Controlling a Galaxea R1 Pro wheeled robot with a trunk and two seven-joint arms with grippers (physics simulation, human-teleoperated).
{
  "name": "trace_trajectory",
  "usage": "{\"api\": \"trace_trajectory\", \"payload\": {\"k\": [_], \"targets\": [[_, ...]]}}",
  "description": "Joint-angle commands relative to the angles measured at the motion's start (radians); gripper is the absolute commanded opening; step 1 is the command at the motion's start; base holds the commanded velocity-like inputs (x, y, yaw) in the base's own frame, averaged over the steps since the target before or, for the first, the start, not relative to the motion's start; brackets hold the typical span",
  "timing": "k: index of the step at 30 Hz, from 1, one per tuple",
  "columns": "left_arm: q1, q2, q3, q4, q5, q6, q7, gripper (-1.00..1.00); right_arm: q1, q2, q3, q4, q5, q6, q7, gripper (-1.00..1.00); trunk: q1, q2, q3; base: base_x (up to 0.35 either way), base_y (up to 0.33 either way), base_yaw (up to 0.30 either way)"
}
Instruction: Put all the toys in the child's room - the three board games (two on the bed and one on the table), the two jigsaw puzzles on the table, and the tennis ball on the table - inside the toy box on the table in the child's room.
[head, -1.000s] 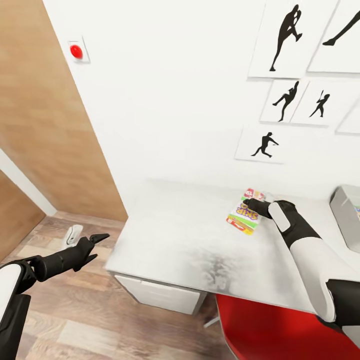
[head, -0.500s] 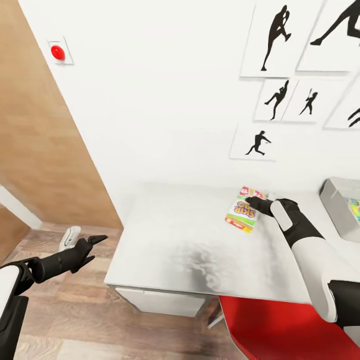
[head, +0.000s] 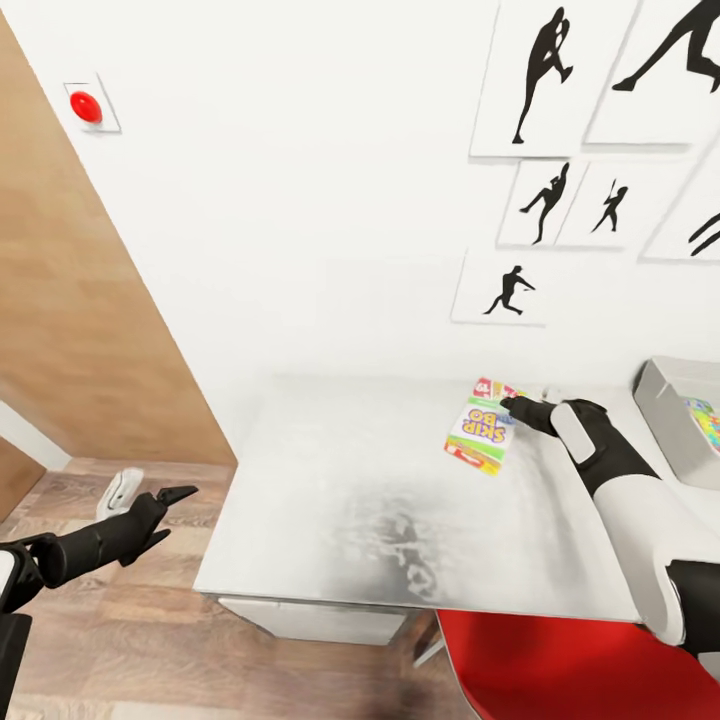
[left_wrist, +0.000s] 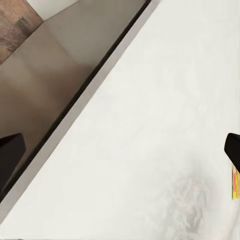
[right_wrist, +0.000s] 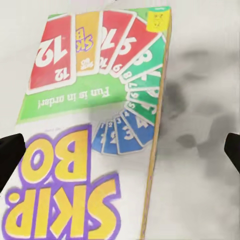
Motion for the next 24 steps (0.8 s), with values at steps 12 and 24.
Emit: {"api": "trace_trajectory", "payload": {"k": [12,24], "targets": [[0.003,0.006,0.000,-0.001,0.011,0.002,0.012,1.00,-0.009,0.000,-0.085,0.122,-0.013,0.002,-0.002,1.00,0.001,-0.001,-0.001,0.132,0.013,-0.001],[0.003,0.005,-0.001,-0.001,0.012,0.002,0.010,1.00,-0.006,0.002,-0.087,0.115,-0.012,0.002,0.004,1.00,0.001,-0.001,-0.001,0.001,0.000,0.128]]}}
